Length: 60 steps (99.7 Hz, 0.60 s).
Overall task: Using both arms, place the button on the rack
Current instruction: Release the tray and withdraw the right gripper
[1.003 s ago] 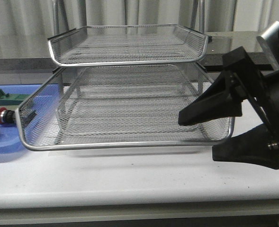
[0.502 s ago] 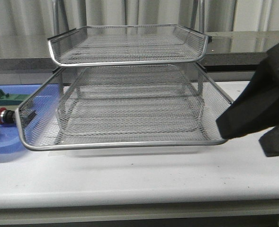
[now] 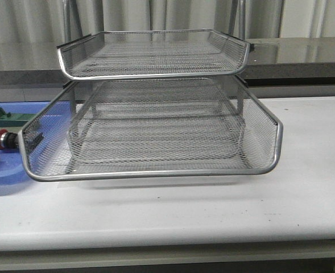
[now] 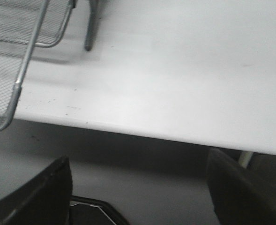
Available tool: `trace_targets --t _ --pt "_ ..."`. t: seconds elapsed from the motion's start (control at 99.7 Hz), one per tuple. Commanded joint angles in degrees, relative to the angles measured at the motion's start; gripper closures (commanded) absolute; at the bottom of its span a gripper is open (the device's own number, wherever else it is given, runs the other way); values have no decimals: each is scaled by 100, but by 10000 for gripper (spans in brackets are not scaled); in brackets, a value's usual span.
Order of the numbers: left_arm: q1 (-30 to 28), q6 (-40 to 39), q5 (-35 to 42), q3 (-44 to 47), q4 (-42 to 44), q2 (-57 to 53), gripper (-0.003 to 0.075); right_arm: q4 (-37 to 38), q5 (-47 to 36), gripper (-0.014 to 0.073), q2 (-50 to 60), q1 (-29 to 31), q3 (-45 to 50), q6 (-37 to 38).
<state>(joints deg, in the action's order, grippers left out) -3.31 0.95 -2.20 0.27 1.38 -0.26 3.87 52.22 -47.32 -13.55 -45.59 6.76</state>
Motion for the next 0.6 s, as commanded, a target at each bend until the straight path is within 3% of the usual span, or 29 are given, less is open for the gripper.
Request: trace_targets --t 0.0,0.391,0.481,0.592 --pt "33 -62 498 192 -40 -179 741 433 24 4 318 9 -201 330" --pt "33 -62 498 192 -40 -179 741 434 313 29 1207 9 -201 331" --pt "33 -62 498 192 -40 -179 741 434 318 148 1241 9 -201 331" --pt "33 -62 498 192 -40 -179 741 434 343 380 1241 9 -201 331"
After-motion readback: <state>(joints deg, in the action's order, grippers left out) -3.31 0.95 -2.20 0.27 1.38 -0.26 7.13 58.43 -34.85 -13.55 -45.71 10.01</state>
